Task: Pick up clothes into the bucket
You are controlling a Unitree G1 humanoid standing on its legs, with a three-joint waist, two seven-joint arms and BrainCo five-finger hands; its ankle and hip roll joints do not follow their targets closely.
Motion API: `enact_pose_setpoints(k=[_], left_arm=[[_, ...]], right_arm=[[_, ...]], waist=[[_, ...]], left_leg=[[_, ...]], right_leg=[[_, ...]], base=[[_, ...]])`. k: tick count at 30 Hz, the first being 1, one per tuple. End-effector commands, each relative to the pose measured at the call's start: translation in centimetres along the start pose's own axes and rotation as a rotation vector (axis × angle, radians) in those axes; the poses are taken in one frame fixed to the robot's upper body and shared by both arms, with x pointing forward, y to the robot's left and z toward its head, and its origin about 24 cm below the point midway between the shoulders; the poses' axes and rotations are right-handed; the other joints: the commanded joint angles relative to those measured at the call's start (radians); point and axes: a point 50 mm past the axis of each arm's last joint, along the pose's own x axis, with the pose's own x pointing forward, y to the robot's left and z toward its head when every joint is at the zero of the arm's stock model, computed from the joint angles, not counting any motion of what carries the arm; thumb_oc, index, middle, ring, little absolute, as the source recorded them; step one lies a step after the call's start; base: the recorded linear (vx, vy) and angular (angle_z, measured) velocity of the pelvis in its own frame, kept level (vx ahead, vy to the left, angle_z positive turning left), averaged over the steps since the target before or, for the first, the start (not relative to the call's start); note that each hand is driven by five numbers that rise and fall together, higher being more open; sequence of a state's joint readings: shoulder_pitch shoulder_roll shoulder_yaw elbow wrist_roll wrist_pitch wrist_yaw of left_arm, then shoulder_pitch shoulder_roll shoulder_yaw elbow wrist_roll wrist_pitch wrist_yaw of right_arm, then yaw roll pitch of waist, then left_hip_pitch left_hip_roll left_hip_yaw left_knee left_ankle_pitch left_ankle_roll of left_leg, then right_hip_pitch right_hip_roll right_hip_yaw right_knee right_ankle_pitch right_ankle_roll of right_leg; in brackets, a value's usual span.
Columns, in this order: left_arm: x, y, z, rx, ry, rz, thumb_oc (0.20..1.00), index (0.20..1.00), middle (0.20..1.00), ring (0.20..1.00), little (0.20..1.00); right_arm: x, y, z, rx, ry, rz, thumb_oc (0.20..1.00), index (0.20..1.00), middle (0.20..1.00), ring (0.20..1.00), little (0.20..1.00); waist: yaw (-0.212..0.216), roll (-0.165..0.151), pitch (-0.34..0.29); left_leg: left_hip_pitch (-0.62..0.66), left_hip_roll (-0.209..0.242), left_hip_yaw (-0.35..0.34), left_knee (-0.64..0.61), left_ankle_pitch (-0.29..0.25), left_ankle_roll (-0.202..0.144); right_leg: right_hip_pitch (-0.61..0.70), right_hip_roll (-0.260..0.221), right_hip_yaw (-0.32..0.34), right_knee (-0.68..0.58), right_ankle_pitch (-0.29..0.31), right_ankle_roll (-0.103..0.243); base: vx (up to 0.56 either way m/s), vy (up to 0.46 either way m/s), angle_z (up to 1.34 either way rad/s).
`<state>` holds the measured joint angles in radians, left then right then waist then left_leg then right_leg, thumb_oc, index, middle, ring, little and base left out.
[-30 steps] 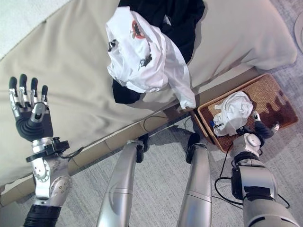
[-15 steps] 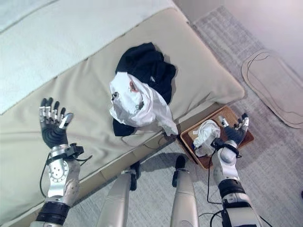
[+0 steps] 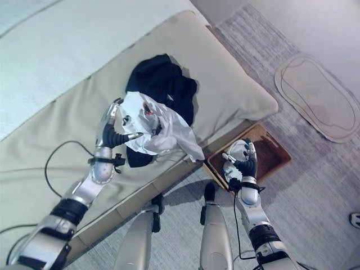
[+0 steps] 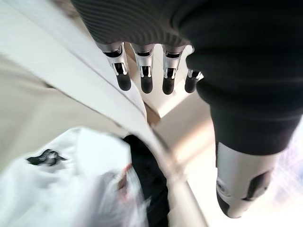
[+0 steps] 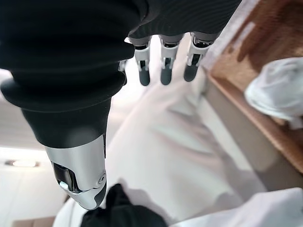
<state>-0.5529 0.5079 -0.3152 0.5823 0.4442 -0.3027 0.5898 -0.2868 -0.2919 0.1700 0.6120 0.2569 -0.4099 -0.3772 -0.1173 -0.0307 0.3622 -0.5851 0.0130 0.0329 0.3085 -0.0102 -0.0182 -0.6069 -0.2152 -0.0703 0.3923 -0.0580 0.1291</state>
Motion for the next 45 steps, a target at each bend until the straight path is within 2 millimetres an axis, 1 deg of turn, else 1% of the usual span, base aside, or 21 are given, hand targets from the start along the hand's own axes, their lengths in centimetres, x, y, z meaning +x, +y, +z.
enact_pose_setpoints(k=[1,3,4,5,8,9,11,12,17,22,23,24,29,36,37,40,41,42,43,44,45], left_arm=[[2.7,2.5,-0.9,0.252,-0.036,0.072,1.0,1.0,1.0,1.0,1.0],[3.7,3.4,-1.3,0.326,-0.032,0.073,1.0,1.0,1.0,1.0,1.0],[4.7,4.4,-1.0,0.364,-0.052,0.09,1.0,1.0,1.0,1.0,1.0],[5.2,5.0,-0.9,0.366,-0.055,0.102,1.0,1.0,1.0,1.0,1.0],[5.6,5.5,-0.8,0.393,-0.068,0.116,1.0,1.0,1.0,1.0,1.0],[6.1,6.0,-0.8,0.419,-0.059,0.123,1.0,1.0,1.0,1.0,1.0],[6.3,6.1,-0.8,0.448,-0.059,0.124,1.0,1.0,1.0,1.0,1.0],[6.5,6.5,-1.6,0.542,-0.029,0.125,1.0,1.0,1.0,1.0,1.0],[6.9,6.3,-2.8,0.702,0.029,0.07,1.0,1.0,1.0,1.0,1.0],[8.0,6.4,-2.2,0.775,0.023,0.033,1.0,1.0,1.0,1.0,1.0],[8.2,6.4,-2.2,0.767,0.042,0.01,0.94,0.94,0.94,0.94,0.94],[8.3,6.4,-2.2,0.774,0.044,-0.001,0.2,0.2,0.2,0.2,0.2],[8.3,6.5,-2.1,0.743,0.045,-0.008,0.2,0.2,0.2,0.2,0.2],[7.3,5.8,-2.1,0.657,0.026,0.006,0.2,0.2,0.2,0.2,0.2],[6.5,5.3,-2.2,0.612,0.025,0.009,0.2,0.2,0.2,0.2,0.2],[5.7,4.8,-2.3,0.55,0.029,0.019,0.2,0.2,0.2,0.2,0.2],[4.4,4.1,-2.2,0.472,0.028,0.028,0.2,0.2,0.2,0.2,0.2],[4.4,4.1,-2.2,0.472,0.03,0.027,0.2,0.2,0.2,0.2,0.2],[3.2,3.5,-2.0,0.396,0.023,0.034,0.2,0.2,0.2,0.2,0.2],[3.1,3.5,-2.0,0.395,0.025,0.033,0.2,0.2,0.2,0.2,0.2],[2.2,3.0,-1.7,0.336,0.016,0.037,0.2,0.2,0.2,0.2,0.2]], right_arm=[[0.0,0.2,2.9,0.024,-0.154,0.048,1.0,1.0,1.0,1.0,1.0],[0.2,0.2,3.9,0.031,-0.198,0.065,1.0,1.0,1.0,1.0,1.0],[0.4,0.1,5.1,0.039,-0.252,0.076,1.0,1.0,1.0,1.0,1.0],[0.5,0.0,5.7,0.04,-0.277,0.079,1.0,1.0,1.0,1.0,1.0],[0.6,-0.5,6.2,0.029,-0.302,0.067,1.0,1.0,1.0,1.0,1.0],[0.7,-1.0,6.7,0.03,-0.325,0.049,1.0,1.0,1.0,1.0,1.0],[0.7,-1.1,6.8,0.03,-0.329,0.043,1.0,1.0,1.0,1.0,1.0],[0.8,-1.2,7.0,0.028,-0.339,0.03,1.0,1.0,1.0,1.0,1.0],[0.9,-0.8,7.4,0.028,-0.357,0.04,1.0,1.0,1.0,1.0,1.0],[1.0,-1.3,7.5,0.021,-0.356,0.032,1.0,1.0,1.0,1.0,1.0],[1.0,-1.3,7.2,0.023,-0.341,0.026,1.0,1.0,1.0,1.0,1.0],[1.0,-1.3,7.0,0.022,-0.331,0.026,1.0,1.0,1.0,1.0,1.0],[0.9,-1.4,6.8,0.03,-0.319,0.026,1.0,1.0,1.0,1.0,1.0],[0.9,-1.2,6.4,0.031,-0.306,0.032,1.0,1.0,1.0,1.0,1.0],[0.9,-1.2,6.3,0.031,-0.299,0.028,1.0,1.0,1.0,1.0,1.0],[0.9,-1.1,6.2,0.029,-0.296,0.027,1.0,1.0,1.0,1.0,1.0],[0.9,-1.3,6.1,0.026,-0.289,0.017,1.0,1.0,1.0,1.0,1.0],[0.9,-1.3,6.0,0.025,-0.288,0.018,1.0,1.0,1.0,1.0,1.0],[1.0,-1.4,5.9,0.02,-0.281,0.01,1.0,1.0,1.0,1.0,1.0],[0.9,-1.4,5.9,0.019,-0.281,0.011,1.0,1.0,1.0,1.0,1.0],[1.1,-1.3,5.8,0.007,-0.273,0.009,1.0,1.0,1.0,1.0,1.0]], waist=[[-0.033,-0.029,-0.008],[-0.048,-0.033,0.005],[-0.059,-0.036,0.021],[-0.062,-0.037,0.029],[-0.067,-0.036,0.037],[-0.076,-0.032,0.049],[-0.08,-0.029,0.047],[-0.088,-0.026,0.051],[-0.1,-0.03,0.052],[-0.109,-0.027,0.053],[-0.111,-0.023,0.048],[-0.113,-0.022,0.045],[-0.112,-0.017,0.033],[-0.096,-0.012,0.013],[-0.087,-0.01,0.006],[-0.08,-0.009,0.002],[-0.066,-0.006,-0.007],[-0.067,-0.005,-0.005],[-0.052,-0.002,-0.014],[-0.053,-0.002,-0.012],[-0.038,0.0,-0.021]], left_leg=[[-0.105,0.009,-0.02,0.077,0.003,-0.021],[-0.148,0.015,-0.014,0.109,-0.003,-0.021],[-0.202,0.019,-0.007,0.146,-0.011,-0.022],[-0.232,0.022,-0.002,0.168,-0.015,-0.022],[-0.289,0.028,-0.001,0.217,-0.03,-0.02],[-0.339,0.03,-0.001,0.261,-0.044,-0.018],[-0.373,0.032,-0.001,0.286,-0.051,-0.017],[-0.408,0.038,0.002,0.31,-0.059,-0.016],[-0.447,0.05,0.025,0.313,-0.062,-0.015],[-0.463,0.048,0.037,0.32,-0.071,-0.007],[-0.467,0.045,0.038,0.321,-0.073,-0.005],[-0.468,0.042,0.037,0.32,-0.074,-0.004],[-0.465,0.035,0.033,0.308,-0.074,-0.003],[-0.423,0.027,0.032,0.285,-0.073,-0.003],[-0.394,0.024,0.03,0.267,-0.071,-0.004],[-0.354,0.02,0.03,0.243,-0.069,-0.004],[-0.311,0.016,0.026,0.214,-0.067,-0.004],[-0.306,0.016,0.026,0.211,-0.067,-0.004],[-0.259,0.013,0.022,0.184,-0.064,-0.005],[-0.254,0.013,0.022,0.181,-0.064,-0.006],[-0.202,0.009,0.017,0.149,-0.059,-0.007]], right_leg=[[-0.054,-0.018,0.017,-0.064,0.114,0.028],[-0.096,-0.012,0.028,-0.049,0.117,0.028],[-0.151,-0.005,0.043,-0.03,0.122,0.029],[-0.179,-0.003,0.049,-0.016,0.123,0.03],[-0.235,0.0,0.06,0.018,0.117,0.028],[-0.284,-0.001,0.07,0.061,0.108,0.027],[-0.318,0.002,0.076,0.084,0.104,0.024],[-0.356,0.004,0.083,0.1,0.107,0.025],[-0.403,0.006,0.1,0.09,0.124,0.035],[-0.425,0.007,0.108,0.082,0.132,0.042],[-0.431,0.005,0.109,0.081,0.132,0.042],[-0.433,0.005,0.109,0.082,0.132,0.042],[-0.428,0.0,0.105,0.074,0.131,0.042],[-0.387,-0.006,0.092,0.058,0.127,0.039],[-0.356,-0.01,0.085,0.044,0.127,0.04],[-0.32,-0.013,0.079,0.029,0.126,0.041],[-0.278,-0.018,0.071,0.012,0.126,0.042],[-0.274,-0.019,0.071,0.01,0.126,0.042],[-0.227,-0.024,0.063,-0.01,0.126,0.043],[-0.222,-0.024,0.063,-0.012,0.127,0.043],[-0.168,-0.03,0.054,-0.04,0.131,0.045]], base=[[-0.07,0.027,-0.18],[-0.1,0.055,-0.15],[-0.12,0.078,-0.15],[-0.09,0.06,-0.18],[-0.06,0.035,-0.25],[-0.05,0.029,-0.18],[-0.04,0.034,-0.09],[-0.02,0.046,-0.04],[-0.01,0.047,-0.11],[0.01,0.042,-0.15],[0.02,0.023,-0.04],[0.0,0.0,0.0],[0.01,0.009,0.04],[0.0,0.001,0.0],[0.03,-0.005,0.04],[0.03,-0.008,0.02],[0.05,-0.019,0.03],[0.09,-0.029,0.07],[0.05,-0.013,0.06],[0.1,-0.029,0.07],[0.06,-0.03,0.08]])
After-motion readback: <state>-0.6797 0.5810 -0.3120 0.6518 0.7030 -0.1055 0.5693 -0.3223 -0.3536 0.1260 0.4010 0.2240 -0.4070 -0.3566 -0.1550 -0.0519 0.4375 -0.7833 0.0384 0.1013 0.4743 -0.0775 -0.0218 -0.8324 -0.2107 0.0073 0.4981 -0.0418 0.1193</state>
